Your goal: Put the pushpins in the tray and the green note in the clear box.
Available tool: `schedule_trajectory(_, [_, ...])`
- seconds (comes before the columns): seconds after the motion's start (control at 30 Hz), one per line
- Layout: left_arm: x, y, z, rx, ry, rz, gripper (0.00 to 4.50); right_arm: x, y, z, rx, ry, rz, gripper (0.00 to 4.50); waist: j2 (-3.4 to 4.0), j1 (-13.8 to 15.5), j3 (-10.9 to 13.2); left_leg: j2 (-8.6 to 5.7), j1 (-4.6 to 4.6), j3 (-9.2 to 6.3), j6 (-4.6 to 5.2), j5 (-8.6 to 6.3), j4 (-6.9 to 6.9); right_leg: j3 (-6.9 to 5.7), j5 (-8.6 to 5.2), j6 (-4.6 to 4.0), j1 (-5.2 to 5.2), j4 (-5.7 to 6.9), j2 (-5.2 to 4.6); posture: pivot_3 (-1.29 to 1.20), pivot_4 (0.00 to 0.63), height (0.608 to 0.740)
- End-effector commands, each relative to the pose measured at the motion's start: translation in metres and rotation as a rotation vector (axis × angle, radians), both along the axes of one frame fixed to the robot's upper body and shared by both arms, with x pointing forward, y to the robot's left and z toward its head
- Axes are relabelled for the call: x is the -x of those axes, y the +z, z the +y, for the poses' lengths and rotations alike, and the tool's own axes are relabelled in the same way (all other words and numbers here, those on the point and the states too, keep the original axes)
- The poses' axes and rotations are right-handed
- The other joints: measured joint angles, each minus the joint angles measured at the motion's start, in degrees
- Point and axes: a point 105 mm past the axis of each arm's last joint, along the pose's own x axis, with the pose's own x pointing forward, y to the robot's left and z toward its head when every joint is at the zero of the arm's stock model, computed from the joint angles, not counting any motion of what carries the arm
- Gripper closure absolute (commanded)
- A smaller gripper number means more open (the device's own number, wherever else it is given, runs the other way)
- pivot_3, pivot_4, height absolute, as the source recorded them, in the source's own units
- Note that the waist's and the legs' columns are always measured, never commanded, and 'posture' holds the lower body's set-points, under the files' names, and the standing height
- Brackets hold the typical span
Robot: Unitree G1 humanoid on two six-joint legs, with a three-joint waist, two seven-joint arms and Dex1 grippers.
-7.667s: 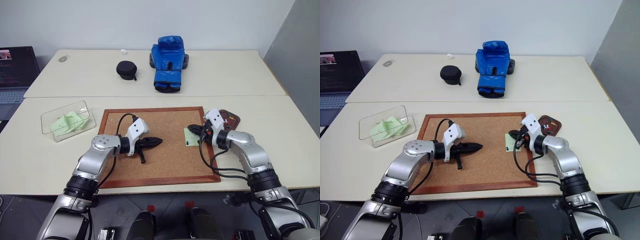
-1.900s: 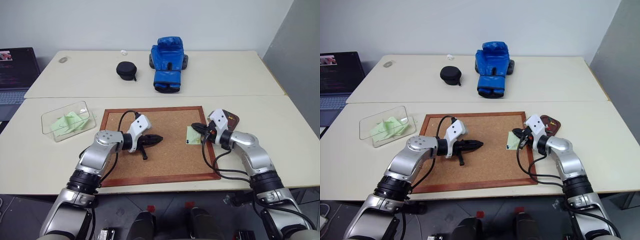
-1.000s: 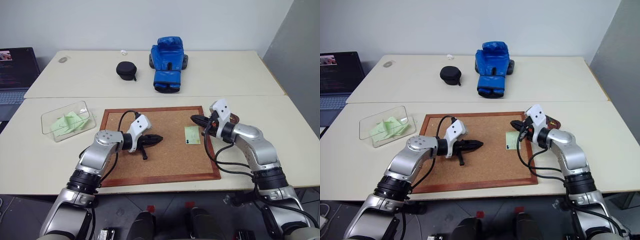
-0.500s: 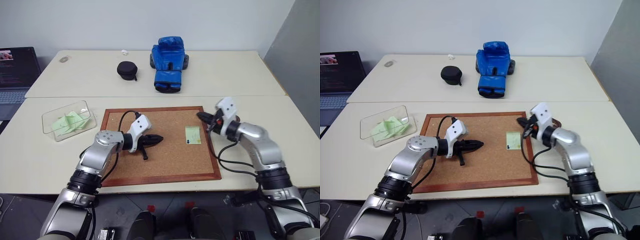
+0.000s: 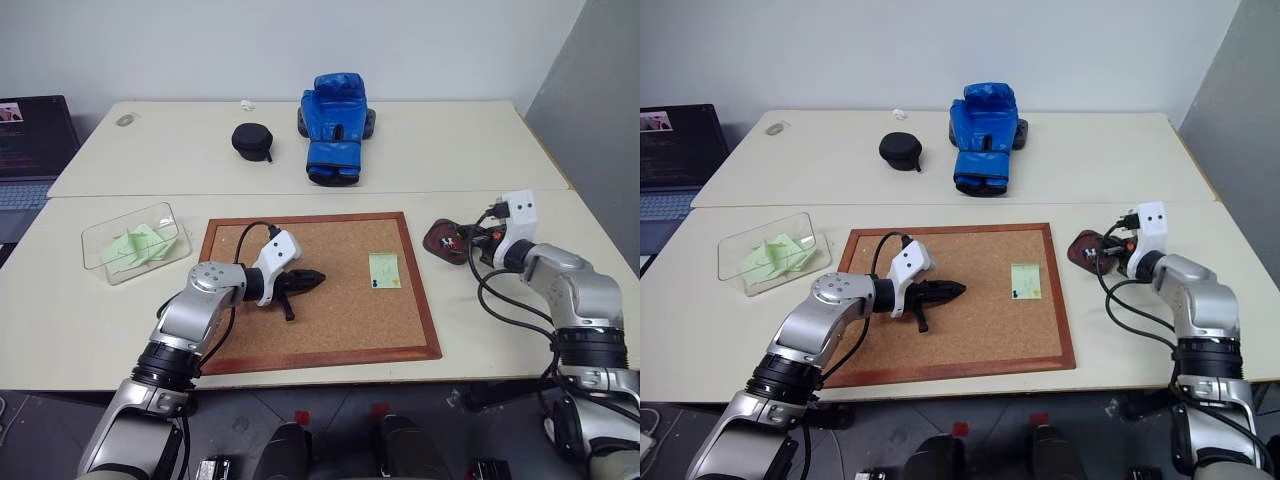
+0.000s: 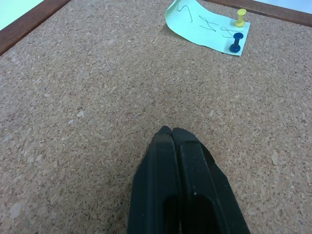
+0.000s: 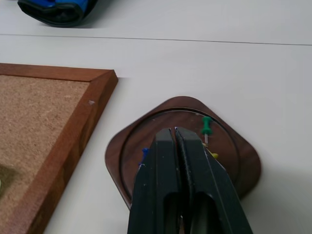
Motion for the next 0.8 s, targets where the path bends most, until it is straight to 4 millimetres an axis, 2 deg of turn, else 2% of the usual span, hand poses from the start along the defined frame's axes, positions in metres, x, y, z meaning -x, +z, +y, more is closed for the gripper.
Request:
schedule_trajectory(0.03, [-0.0003,0.0024,-0.0009,-0.014,-0.015,-0.013,4.50,-0.0096,0.0113,-0.0022,-0.008,-0.028,-0.054,4.49,0.00,0.0,0.0,0.00,0.00,0.00,0.00,0.00,0.00,0.01,0.00,0.00,0.00,-0.01,-0.01,0.00,0.150,0.740])
schedule_trajectory(0.13, [0.0000,0.0029,-0.0007,-0.015,-0.015,-0.014,4.50,-0.0123,0.0087,-0.0018,-0.013,-0.032,-0.051,4.49,0.00,0.0,0.0,0.00,-0.01,0.00,0.00,0.00,-0.01,-0.01,0.00,0.00,0.00,-0.03,-0.01,0.00,0.150,0.740])
schedule_trajectory(0.47, [-0.0001,0.0033,0.0010,-0.014,-0.007,-0.013,4.50,-0.0142,0.0100,-0.0052,-0.005,-0.040,-0.060,2.54,0.00,0.0,0.0,0.01,-0.01,0.01,0.00,0.00,-0.01,0.01,0.00,0.00,0.00,-0.03,-0.01,0.00,0.150,0.740])
schedule_trajectory(0.8, [-0.0016,0.0041,-0.0012,-0.010,-0.013,-0.015,4.50,-0.0137,0.0154,-0.0049,0.075,-0.031,-0.132,2.54,0.00,0.0,0.0,0.01,-0.01,0.02,0.00,0.00,-0.01,0.01,0.00,0.00,0.00,-0.03,-0.01,0.00,0.150,0.740])
